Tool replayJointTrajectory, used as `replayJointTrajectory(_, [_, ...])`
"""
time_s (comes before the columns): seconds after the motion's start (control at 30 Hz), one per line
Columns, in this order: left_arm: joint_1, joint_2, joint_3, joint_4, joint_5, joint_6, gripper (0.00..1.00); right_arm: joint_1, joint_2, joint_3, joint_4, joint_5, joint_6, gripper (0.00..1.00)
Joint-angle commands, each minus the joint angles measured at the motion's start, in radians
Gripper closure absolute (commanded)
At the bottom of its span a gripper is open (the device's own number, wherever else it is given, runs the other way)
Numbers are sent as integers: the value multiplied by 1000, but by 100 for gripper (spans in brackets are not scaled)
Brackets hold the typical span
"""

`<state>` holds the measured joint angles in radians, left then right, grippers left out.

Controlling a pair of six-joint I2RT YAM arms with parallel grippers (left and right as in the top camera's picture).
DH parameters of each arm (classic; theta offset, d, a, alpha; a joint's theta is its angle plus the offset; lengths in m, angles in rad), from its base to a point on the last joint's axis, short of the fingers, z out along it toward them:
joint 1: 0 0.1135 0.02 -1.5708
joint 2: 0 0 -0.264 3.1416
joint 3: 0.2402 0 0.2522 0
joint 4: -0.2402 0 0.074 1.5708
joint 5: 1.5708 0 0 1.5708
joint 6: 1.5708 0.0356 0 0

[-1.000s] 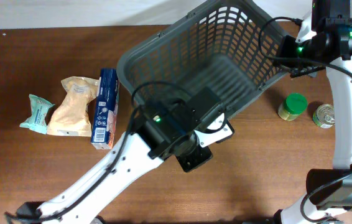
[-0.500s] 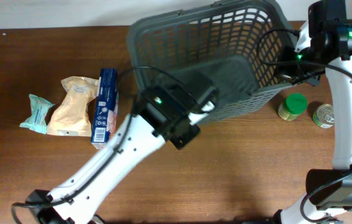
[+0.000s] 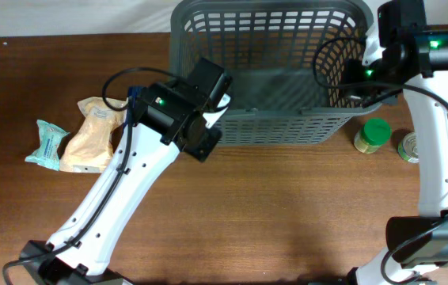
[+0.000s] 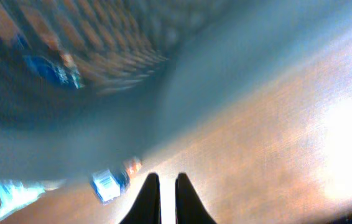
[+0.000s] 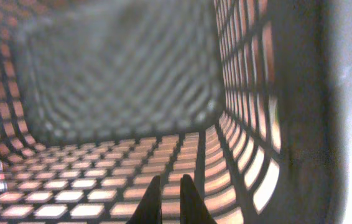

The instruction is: Pack container

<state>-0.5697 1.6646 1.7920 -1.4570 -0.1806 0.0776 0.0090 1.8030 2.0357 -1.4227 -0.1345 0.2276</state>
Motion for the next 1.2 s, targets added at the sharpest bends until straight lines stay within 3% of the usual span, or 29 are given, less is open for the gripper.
replayJointTrajectory(0.0, [21,-55,46,-61,-91,-47,98,-45,-32,102,48,15,-32,96])
replayJointTrajectory(0.17, [164,-170,60,-59,-133,-56,98,-190,-32,235,51,11,-28,96])
replayJointTrajectory(0.3, [353,-199,60,-17,-134,-56,98,-276,-17,216,50,3,-29,96])
replayJointTrajectory(0.43, [454,-199,60,61,-127,-68,98,-291,52,211,59,-19,-29,96])
replayJointTrajectory(0.77, [461,-199,60,100,-130,-68,98,-284,235,211,135,-286,-69,96])
replayJointTrajectory(1.17, [461,-199,60,74,-130,-71,98,-177,248,211,167,-299,-71,96])
